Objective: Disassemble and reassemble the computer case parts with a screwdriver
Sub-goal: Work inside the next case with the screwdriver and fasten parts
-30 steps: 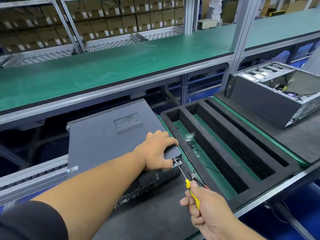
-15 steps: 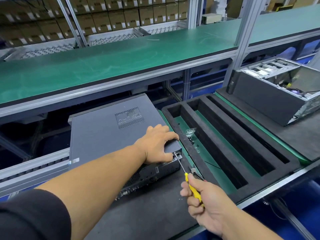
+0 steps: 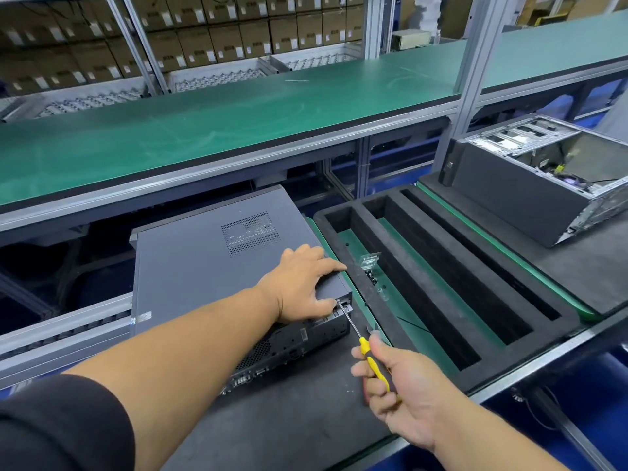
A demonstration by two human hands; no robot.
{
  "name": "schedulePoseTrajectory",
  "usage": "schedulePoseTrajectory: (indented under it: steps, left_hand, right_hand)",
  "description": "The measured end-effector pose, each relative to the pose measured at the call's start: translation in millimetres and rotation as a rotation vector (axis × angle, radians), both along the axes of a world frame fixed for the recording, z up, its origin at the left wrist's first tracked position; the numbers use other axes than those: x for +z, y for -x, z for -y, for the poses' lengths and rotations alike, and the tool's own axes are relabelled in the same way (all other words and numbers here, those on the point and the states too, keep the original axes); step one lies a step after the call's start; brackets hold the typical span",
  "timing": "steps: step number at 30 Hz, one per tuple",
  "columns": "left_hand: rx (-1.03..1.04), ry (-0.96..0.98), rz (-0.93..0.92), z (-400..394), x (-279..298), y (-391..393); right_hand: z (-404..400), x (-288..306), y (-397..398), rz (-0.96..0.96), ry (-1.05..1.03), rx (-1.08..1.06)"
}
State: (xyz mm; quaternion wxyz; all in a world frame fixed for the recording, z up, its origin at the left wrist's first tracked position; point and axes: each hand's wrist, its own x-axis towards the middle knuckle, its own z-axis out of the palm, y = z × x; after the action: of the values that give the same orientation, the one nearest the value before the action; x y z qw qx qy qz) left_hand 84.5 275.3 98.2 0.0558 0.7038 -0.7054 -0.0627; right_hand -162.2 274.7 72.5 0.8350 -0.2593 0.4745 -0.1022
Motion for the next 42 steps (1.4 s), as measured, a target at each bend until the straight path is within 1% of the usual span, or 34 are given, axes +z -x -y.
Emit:
schedulePoseTrajectory:
  steps: [2, 3, 4, 5, 6, 7, 8, 9, 10, 12, 13, 14, 15, 16, 18, 19, 20, 21, 23, 24, 25, 26, 27, 28, 29, 30, 31, 32, 35, 36, 37, 40, 41, 42]
  left_hand:
    - [0.004, -0.003, -0.001, 0, 1, 0]
    - [0.006, 0.0, -0.006, 0, 2, 0]
    - [0.009, 0.006, -0.012, -1, 2, 0]
    - [0.013, 0.009, -0.018, -1, 3, 0]
    - [0.015, 0.01, -0.021, -1, 3, 0]
    - [0.019, 0.01, -0.022, -1, 3, 0]
    - [0.026, 0.01, -0.024, -1, 3, 0]
    - [0.032, 0.013, -0.027, -1, 3, -1]
    - [0.037, 0.019, -0.029, -2, 3, -1]
    - [0.046, 0.039, -0.028, -2, 2, 0]
    - [0.054, 0.051, -0.031, -2, 1, 0]
    - [0.067, 0.065, -0.035, -2, 0, -1]
    - [0.083, 0.078, -0.04, -3, -1, -1]
    - [0.1, 0.086, -0.05, -3, -2, -1]
    - [0.137, 0.095, -0.081, -3, -2, -1]
    - [0.15, 0.101, -0.086, -4, -2, 0]
    - [0.163, 0.113, -0.081, -5, -2, 0]
    - [0.187, 0.136, -0.076, -6, -2, 1]
    - [0.295, 0.221, -0.149, -14, -1, 11]
    - [0.384, 0.29, -0.271, -21, 0, 19]
    - [0.495, 0.376, -0.452, -29, 1, 30]
    - [0.62, 0.476, -0.669, -38, 3, 42]
    - [0.756, 0.577, -0.884, -47, 4, 53]
    - [0.892, 0.647, -1.065, -57, 5, 63]
    - [1.0, 0.67, -1.217, -68, 4, 71]
    - [1.063, 0.651, -1.351, -79, 1, 78]
    - [1.088, 0.614, -1.457, -90, -3, 85]
    - [1.099, 0.584, -1.545, -102, -6, 91]
    - [1.163, 0.575, -1.799, -134, -16, 97]
    - [1.178, 0.585, -1.881, -142, -18, 96]
    - [1.187, 0.605, -1.947, -150, -20, 95]
    - [1.203, 0.622, -1.973, -170, -27, 95]
    - [1.225, 0.604, -1.926, -175, -29, 96]
    - [1.247, 0.589, -1.867, -179, -31, 97]
  right_hand:
    - [-2, -10, -1, -0.263, 0.515, 0.167]
    - [-4, -12, -3, -0.362, 0.701, 0.194]
    - [-5, -12, -5, -0.394, 0.771, 0.201]
    - [-6, -12, -7, -0.329, 0.675, 0.184]
    - [-3, -10, -7, -0.193, 0.415, 0.142]
    - [1, -7, -6, -0.013, 0.062, 0.064]
    - [2, -4, -4, 0.088, -0.169, 0.001]
    - [3, -4, -3, 0.145, -0.233, -0.031]
    - [2, -6, -4, 0.094, -0.131, -0.011]
    - [-3, -13, -6, -0.151, 0.397, 0.128]
    - [-5, -7, -10, -0.218, 0.538, 0.161]
    - [-2, -10, -14, -0.193, 0.597, 0.089]
    - [-4, -14, -12, -0.148, 0.575, 0.054]
    - [-1, -17, -12, -0.076, 0.403, 0.033]
    - [7, -10, -10, 0.192, -0.246, -0.081]
    - [8, -7, -8, 0.252, -0.389, -0.106]
    - [9, -8, -6, 0.24, -0.351, -0.086]
    - [9, -10, -6, 0.17, -0.135, 0.003]
    - [2, -19, -5, -0.203, 0.588, 0.225]
    - [3, -23, -6, -0.341, 0.843, 0.268]
    - [5, -29, -8, -0.387, 0.919, 0.247]
    - [4, -28, -10, -0.319, 0.802, 0.194]
    - [4, -27, -12, -0.189, 0.553, 0.125]
    - [3, -23, -12, -0.015, 0.202, 0.07]
    - [4, -19, -11, 0.116, -0.078, 0.018]
    - [4, -18, -9, 0.188, -0.213, -0.018]
    - [3, -18, -8, 0.197, -0.205, -0.025]
    - [2, -17, -9, 0.133, -0.082, 0.013]
    - [-5, -20, -13, -0.211, 0.483, 0.085]
    - [-7, -20, -15, -0.243, 0.544, 0.068]
    - [-8, -18, -16, -0.222, 0.51, 0.047]
    - [-5, 0, -15, 0.062, -0.075, -0.058]
    - [-5, 5, -13, 0.111, -0.179, -0.078]
    - [-6, 8, -12, 0.116, -0.174, -0.055]
